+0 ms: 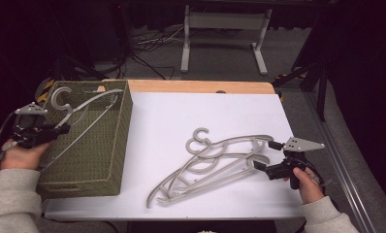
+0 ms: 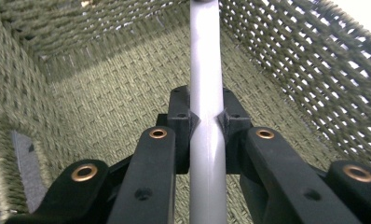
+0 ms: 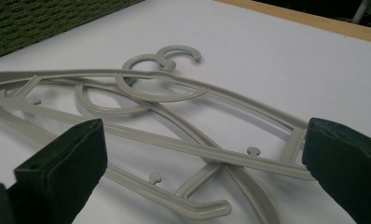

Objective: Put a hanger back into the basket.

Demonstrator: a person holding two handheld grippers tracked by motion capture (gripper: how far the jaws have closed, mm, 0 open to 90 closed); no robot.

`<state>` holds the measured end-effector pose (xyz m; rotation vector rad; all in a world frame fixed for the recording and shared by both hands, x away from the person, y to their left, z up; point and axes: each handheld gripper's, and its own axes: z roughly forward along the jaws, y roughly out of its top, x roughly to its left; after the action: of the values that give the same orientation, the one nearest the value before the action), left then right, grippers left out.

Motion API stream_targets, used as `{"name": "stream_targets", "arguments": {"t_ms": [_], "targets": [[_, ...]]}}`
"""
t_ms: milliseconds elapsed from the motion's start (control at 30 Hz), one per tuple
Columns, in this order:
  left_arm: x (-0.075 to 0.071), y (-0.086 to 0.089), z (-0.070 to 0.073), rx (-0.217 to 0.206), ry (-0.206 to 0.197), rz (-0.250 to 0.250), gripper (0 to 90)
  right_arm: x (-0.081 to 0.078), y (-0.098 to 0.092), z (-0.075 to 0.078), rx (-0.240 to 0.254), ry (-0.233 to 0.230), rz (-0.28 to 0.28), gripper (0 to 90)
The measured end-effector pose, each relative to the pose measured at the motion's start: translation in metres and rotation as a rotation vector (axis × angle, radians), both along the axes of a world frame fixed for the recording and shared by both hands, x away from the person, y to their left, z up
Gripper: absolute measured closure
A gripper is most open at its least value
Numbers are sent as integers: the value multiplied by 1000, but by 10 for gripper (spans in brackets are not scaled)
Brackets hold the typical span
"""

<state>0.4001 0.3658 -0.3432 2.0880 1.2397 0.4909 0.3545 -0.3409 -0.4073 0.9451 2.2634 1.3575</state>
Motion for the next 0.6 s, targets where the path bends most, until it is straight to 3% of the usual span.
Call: {"name": "stream_targets", "arguments": {"t_ms": [167, 367, 433, 533, 600], "targets": [[0, 7, 1, -59, 11, 58, 708, -1, 0, 1, 8, -1, -15, 2], [-3, 9, 2, -63, -7, 94, 666, -2, -2, 3, 42, -3, -13, 2], [-6, 7, 5, -86, -19, 83, 649, -3, -2, 3, 39, -12, -11, 0], [-15, -7, 15, -128, -81, 34, 618, -4, -2, 5, 42, -32, -19, 0], [-17, -12, 18, -135, -94, 13, 578, -4, -3, 6, 47, -42, -18, 0]]}}
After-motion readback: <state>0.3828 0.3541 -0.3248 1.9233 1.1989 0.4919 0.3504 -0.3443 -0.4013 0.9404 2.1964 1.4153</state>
